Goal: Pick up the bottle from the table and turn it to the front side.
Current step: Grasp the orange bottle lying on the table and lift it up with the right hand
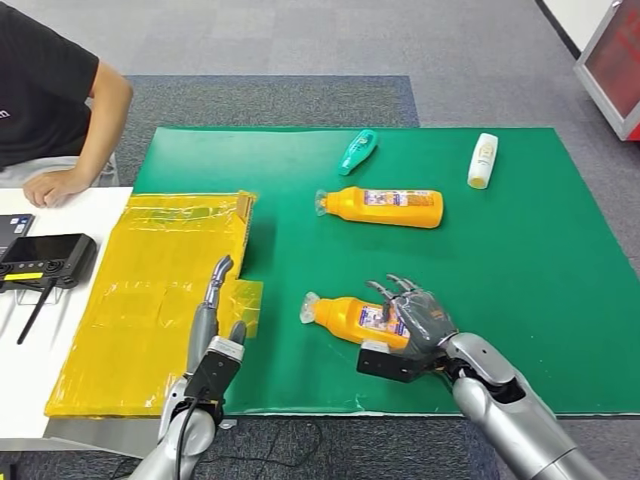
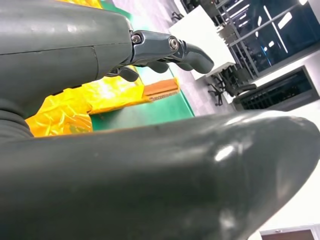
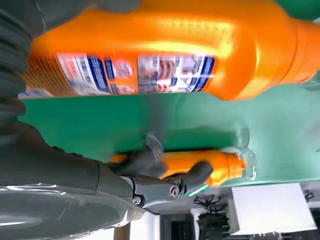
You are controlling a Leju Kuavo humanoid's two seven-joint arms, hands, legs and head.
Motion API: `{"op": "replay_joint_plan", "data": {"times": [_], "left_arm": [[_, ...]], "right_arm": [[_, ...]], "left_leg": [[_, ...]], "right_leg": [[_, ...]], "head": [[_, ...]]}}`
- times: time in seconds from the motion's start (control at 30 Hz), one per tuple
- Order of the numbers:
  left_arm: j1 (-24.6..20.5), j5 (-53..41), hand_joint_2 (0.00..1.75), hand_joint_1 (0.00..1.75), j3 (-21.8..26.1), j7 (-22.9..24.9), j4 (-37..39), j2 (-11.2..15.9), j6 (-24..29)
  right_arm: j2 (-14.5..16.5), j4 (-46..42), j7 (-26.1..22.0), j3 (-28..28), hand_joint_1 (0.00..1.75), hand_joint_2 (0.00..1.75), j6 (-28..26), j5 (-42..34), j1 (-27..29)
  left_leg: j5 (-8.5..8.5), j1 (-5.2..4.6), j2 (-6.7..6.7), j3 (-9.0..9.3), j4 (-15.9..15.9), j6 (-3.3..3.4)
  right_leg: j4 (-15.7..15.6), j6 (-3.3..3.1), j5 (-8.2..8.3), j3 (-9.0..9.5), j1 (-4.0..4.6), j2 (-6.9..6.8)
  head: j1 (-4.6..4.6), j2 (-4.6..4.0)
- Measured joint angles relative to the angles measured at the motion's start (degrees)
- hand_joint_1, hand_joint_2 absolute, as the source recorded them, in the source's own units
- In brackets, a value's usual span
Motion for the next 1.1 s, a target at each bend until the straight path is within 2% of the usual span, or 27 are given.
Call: {"op": "replay_joint_plan", "data": {"times": [0.2, 0.43, 0.67, 0.87, 1.1], "left_arm": [[0.66, -0.63, 0.00, 0.00, 0.39, 0.42, -1.10, 0.00, -0.03], [1.14, -1.02, 0.00, 0.00, 0.68, 0.76, -1.69, -0.03, -0.65], [1.24, -1.34, 0.00, 0.00, 0.76, 0.80, -1.70, -0.04, -0.86], [1.26, -1.53, 0.00, 0.00, 0.91, 0.95, -1.70, -0.03, -0.74], [1.19, -1.35, 0.00, 0.00, 1.20, 0.69, -1.68, -0.02, -0.34]], "right_arm": [[0.05, -2.55, 2.68, -1.94, 0.00, 1.75, -1.53, 3.55, 2.19], [0.60, -4.34, 5.27, -4.25, 0.00, 1.75, -0.30, 6.06, 4.31], [1.24, -4.37, 6.26, -5.37, 0.00, 1.75, 0.81, 6.59, 5.23], [1.36, -3.63, 8.49, -5.69, 0.00, 1.75, 5.63, 5.77, 5.25], [1.37, -1.53, 8.44, -5.70, 0.00, 1.75, 6.77, 3.65, 4.63]], "left_leg": [[-0.01, 0.00, -0.01, -0.05, 0.00, 0.01], [-0.02, 0.00, -0.01, -0.07, 0.00, 0.01], [-0.02, 0.00, -0.01, -0.07, 0.00, 0.01], [-0.02, 0.00, -0.01, -0.08, 0.00, 0.01], [-0.03, 0.00, -0.01, -0.09, 0.00, 0.01]], "right_leg": [[0.00, 0.01, -0.01, -0.02, -0.01, 0.00], [0.00, 0.01, -0.02, -0.04, 0.00, 0.00], [0.00, 0.01, -0.02, -0.04, 0.00, 0.00], [0.00, 0.01, -0.02, -0.04, -0.01, 0.00], [0.00, 0.02, -0.03, -0.05, 0.00, 0.00]], "head": [[-0.01, 0.00], [-0.01, 0.00], [0.00, 0.00], [-0.01, 0.00], [0.00, 0.00]]}}
